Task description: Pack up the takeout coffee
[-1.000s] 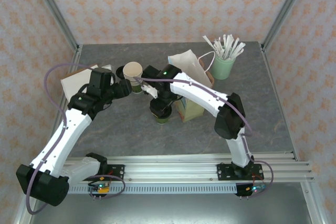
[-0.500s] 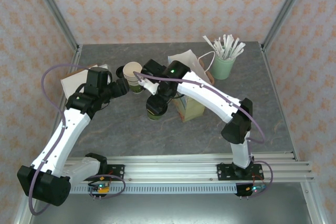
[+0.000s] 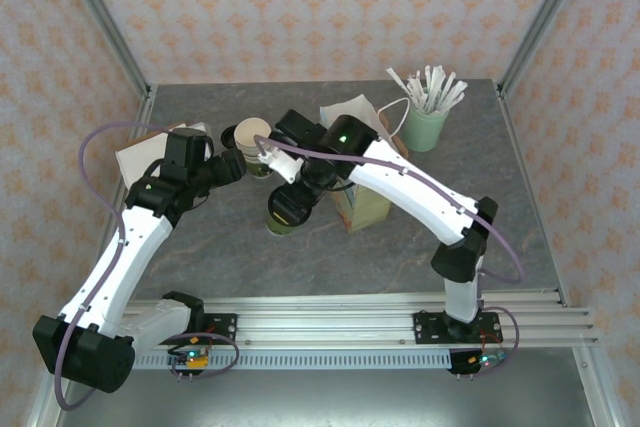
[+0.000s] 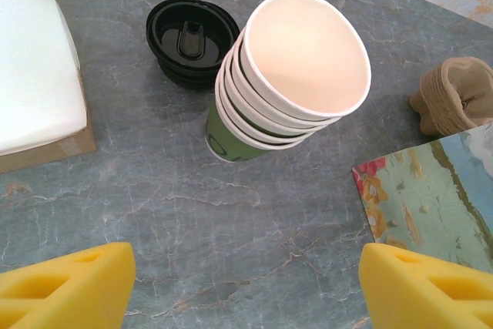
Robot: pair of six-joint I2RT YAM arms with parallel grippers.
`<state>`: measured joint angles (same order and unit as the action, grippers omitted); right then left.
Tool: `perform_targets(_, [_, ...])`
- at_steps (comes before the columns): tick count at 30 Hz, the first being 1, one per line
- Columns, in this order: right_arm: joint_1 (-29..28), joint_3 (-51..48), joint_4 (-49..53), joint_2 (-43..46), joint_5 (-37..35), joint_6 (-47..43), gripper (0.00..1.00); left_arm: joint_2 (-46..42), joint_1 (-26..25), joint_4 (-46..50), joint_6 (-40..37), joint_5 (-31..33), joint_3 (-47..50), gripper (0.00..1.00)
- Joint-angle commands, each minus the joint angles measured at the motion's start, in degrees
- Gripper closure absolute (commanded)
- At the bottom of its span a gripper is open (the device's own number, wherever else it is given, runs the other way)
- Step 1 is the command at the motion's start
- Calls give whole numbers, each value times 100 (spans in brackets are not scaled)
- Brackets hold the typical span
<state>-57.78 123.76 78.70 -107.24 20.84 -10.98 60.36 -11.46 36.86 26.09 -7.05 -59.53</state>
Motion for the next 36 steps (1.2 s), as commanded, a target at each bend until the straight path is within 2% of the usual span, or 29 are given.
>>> perform_targets(1, [-27,224,94,417,194,105,42,-67,43,97,2,-66,-165,23])
perform_targets(11, [-10,790,181,817,142,275,43,-25,33,38,19,-449,-336,23])
perform_targets(17, [233,1221,270,981,92,469,45,-25,-9,-130,117,-717,-461,23])
perform_targets(27, [1066,1391,113,1524,-107,919,44,231,-582,-533,282,-878,-930,23])
perform_targets(36, [2200,1506,542,1655,-1228,1314,45,981,-1213,-1117,422,-1483,-1416,23])
